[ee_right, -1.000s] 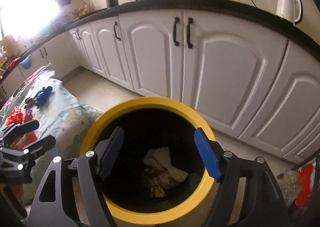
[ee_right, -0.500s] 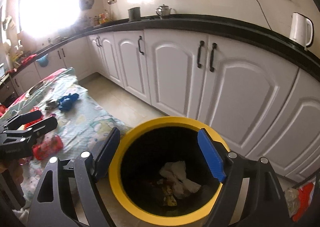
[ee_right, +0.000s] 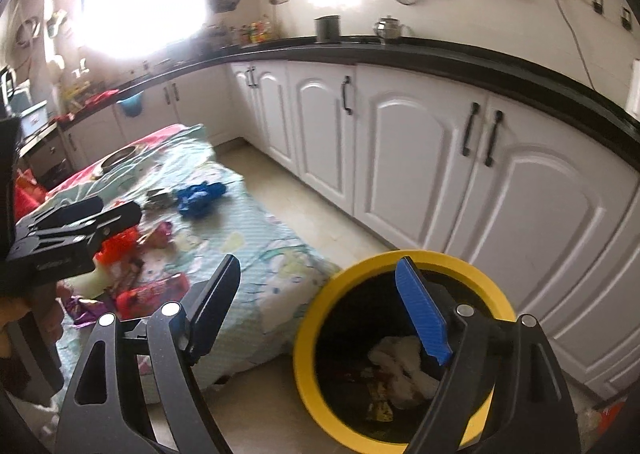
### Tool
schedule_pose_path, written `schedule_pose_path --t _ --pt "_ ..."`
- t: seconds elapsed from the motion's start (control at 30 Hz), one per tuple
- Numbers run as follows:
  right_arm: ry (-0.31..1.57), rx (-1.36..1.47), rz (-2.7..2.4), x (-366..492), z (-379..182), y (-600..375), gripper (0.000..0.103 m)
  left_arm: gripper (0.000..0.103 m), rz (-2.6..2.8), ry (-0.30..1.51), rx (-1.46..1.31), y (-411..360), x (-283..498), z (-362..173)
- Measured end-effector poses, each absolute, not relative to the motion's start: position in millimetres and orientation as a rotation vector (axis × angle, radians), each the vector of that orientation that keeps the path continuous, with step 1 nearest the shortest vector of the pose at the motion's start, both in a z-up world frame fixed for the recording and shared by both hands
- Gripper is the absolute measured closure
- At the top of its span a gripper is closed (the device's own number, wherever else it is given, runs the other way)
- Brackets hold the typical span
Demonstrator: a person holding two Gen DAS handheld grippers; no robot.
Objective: Collect trash
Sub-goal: 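Move both open tools back toward the remaining trash on the blanket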
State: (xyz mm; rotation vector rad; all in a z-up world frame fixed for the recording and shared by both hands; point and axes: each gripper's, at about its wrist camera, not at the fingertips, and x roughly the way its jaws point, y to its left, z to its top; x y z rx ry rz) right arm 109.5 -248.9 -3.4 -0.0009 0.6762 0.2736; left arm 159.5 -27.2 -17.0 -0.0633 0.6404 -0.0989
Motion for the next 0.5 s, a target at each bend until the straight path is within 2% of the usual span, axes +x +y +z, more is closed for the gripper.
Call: schedule_pose_path --t 0.5 --pt "0.762 0.000 0.459 110.4 -15.2 -174.8 0.025 0.011 0.052 0.638 -0.172 51.3 162.2 -20.0"
